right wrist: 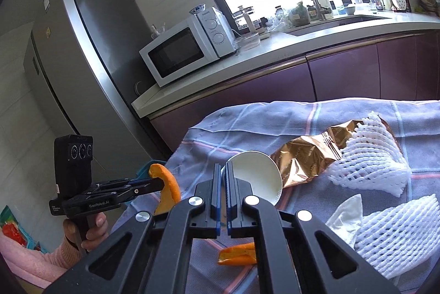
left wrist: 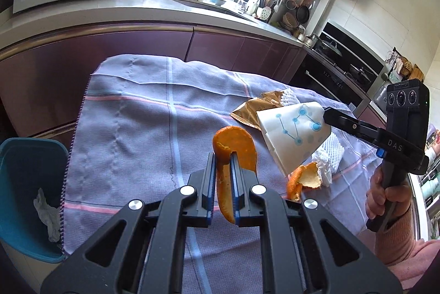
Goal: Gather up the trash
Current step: 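Grasp an orange peel with the left tool while the right tool grasps the paper cup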
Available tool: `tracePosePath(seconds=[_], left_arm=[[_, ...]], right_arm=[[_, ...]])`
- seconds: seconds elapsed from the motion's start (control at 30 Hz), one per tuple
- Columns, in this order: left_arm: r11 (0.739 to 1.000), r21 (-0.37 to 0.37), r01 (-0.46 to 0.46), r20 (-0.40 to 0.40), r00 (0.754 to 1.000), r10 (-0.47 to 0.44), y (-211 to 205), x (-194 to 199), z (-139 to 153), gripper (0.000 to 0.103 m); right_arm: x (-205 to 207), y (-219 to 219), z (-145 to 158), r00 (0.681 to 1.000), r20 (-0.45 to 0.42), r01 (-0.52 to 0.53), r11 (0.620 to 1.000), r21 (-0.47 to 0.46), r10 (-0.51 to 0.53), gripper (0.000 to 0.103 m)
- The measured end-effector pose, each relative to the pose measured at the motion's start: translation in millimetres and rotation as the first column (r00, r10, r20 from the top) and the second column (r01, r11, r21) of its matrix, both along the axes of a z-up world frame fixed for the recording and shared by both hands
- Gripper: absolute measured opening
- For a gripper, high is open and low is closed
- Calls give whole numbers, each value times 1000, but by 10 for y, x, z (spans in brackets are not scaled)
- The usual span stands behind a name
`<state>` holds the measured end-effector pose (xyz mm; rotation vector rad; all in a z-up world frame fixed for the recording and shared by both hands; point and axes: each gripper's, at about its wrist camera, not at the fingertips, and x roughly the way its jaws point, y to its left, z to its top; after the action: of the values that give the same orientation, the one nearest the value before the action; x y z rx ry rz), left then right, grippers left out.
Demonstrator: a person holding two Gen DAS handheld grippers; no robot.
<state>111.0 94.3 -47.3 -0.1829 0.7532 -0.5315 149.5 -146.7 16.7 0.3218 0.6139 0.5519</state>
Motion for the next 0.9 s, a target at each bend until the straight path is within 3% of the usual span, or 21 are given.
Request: tracePosePath(seconds=[0.47, 0.7, 0.9], left_arm=[[988, -19, -153, 52, 987, 154, 860, -239, 229, 10], [961, 2, -275, 66, 959, 274, 1442, -333, 278, 10], [923, 16, -384, 45, 923, 383, 1956, -317, 191, 10]], right_arm=[[219, 904, 123, 982, 14, -189, 982, -11, 189, 2], [355, 1473, 184, 951, 21, -307, 952, -24, 307, 2], [522, 2031, 157, 925, 6, -379, 924, -46, 380, 2]])
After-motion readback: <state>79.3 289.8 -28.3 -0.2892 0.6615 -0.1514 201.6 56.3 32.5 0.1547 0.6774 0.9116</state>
